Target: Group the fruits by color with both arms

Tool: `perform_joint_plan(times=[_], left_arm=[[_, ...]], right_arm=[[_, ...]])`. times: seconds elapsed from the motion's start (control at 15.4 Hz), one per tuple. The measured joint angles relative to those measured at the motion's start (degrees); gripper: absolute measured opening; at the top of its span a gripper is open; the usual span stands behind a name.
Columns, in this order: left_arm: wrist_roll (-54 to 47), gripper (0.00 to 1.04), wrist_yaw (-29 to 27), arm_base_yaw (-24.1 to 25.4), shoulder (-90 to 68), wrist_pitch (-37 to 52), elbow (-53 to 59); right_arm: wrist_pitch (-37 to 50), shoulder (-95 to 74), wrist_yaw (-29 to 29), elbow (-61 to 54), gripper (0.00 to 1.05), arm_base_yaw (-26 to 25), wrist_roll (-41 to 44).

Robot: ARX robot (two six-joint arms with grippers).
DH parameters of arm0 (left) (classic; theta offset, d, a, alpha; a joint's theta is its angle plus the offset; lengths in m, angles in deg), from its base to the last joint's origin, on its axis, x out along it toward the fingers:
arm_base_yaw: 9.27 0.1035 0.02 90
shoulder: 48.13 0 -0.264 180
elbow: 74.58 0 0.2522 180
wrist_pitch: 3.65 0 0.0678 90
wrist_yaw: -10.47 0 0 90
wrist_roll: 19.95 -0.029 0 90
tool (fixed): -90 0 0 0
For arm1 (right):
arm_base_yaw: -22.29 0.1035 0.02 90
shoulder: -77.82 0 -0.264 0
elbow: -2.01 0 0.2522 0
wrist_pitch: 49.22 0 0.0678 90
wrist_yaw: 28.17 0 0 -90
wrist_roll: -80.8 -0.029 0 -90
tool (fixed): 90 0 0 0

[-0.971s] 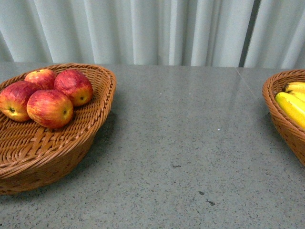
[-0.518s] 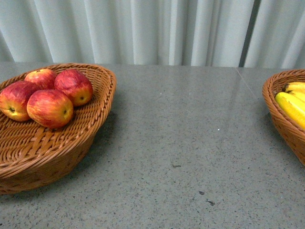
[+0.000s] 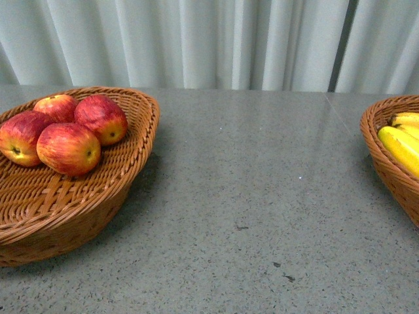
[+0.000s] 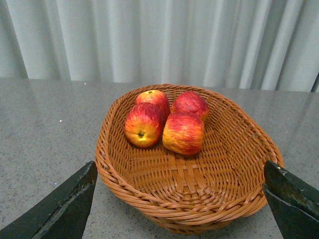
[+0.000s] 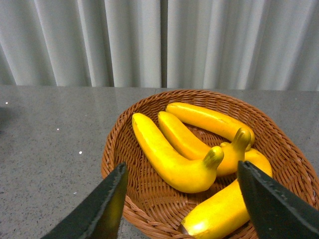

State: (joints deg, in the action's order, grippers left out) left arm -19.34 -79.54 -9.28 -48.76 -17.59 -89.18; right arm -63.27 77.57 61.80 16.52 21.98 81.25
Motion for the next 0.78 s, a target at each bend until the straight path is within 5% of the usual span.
perform_joint_plan(times=[0.19,0.78], left_arm=[[0.0,0.98,0.0,0.0,0.0,0.0,0.0],[0.0,0.98,0.0,0.0,0.0,0.0,0.0]], right_arm=[[0.0,0.0,0.0,0.0,0.99,0.0,0.0],[0.0,0.0,0.0,0.0,0.98,0.0,0.0]])
